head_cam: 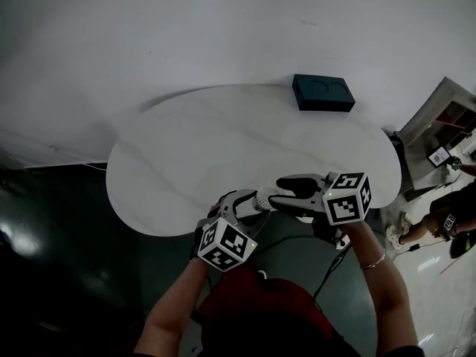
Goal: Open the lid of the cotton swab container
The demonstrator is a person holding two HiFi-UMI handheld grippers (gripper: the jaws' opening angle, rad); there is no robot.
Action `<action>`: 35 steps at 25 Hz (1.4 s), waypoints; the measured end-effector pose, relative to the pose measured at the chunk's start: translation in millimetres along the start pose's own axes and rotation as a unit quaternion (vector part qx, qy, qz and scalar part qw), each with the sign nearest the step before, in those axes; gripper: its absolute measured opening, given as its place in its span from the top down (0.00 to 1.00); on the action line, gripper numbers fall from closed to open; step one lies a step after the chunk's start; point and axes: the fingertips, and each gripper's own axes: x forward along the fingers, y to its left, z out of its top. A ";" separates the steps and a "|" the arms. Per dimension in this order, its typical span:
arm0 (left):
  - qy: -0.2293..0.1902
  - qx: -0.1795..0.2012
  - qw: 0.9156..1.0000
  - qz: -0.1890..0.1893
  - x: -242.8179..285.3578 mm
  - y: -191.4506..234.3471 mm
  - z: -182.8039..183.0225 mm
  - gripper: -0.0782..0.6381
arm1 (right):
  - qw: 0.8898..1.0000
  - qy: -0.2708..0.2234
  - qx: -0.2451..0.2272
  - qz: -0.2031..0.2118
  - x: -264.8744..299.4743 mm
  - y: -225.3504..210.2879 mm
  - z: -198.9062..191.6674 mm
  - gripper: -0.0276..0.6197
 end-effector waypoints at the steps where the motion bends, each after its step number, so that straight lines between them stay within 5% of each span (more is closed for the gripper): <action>1: -0.001 -0.001 1.000 0.000 0.6 2.6 -0.2 0.57 | 1.000 -0.005 0.015 0.007 0.8 -2.1 3.0 0.59; 15: -0.028 -0.065 0.997 -0.001 10.3 37.0 -6.0 0.57 | 0.994 -0.092 0.051 0.030 5.8 -27.2 37.0 0.59; 26: -0.005 -0.110 0.994 0.028 27.2 105.6 -24.4 0.57 | 0.987 -0.145 0.069 -0.025 10.7 -69.7 55.4 0.59; 35: -0.004 -0.128 0.991 0.037 51.3 153.0 -26.9 0.57 | 0.986 -0.138 0.055 -0.080 34.6 -98.5 50.0 0.59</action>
